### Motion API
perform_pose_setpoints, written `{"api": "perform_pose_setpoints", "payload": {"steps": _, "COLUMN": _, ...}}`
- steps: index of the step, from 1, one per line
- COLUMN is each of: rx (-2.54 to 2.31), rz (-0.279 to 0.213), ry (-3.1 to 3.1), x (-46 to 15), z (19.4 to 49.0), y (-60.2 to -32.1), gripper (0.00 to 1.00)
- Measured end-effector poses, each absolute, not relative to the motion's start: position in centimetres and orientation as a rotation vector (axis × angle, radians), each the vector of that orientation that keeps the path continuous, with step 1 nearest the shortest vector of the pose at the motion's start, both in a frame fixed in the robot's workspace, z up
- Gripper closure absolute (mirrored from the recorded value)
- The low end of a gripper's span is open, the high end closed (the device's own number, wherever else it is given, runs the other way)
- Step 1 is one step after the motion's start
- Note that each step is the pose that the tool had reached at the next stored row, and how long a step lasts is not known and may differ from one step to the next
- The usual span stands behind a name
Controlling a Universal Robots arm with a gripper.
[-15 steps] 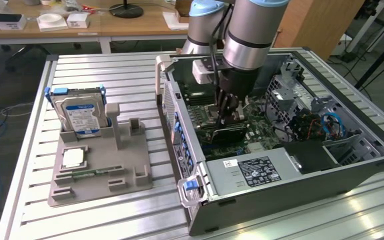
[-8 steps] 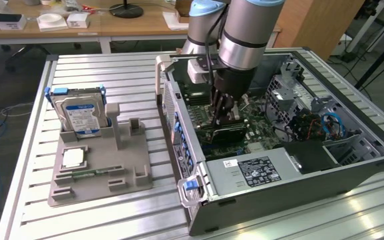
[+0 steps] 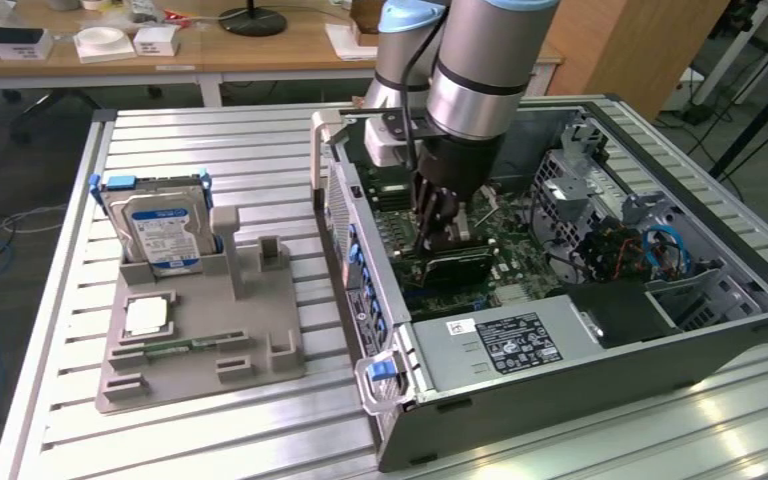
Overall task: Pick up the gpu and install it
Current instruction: 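Press down on the gpu until it lock into place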
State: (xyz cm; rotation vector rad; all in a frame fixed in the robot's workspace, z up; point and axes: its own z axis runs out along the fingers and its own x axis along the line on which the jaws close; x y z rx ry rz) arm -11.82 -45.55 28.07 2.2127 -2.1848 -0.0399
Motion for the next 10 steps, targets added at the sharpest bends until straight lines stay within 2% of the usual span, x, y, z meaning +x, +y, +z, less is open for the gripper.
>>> {"api": "perform_pose_setpoints", "payload": {"steps": 10, "rx": 2.208, "rz": -0.05, "ry": -2.18, "x": -12.82, "z": 28.12, "y": -45.56, "gripper": 0.89}}
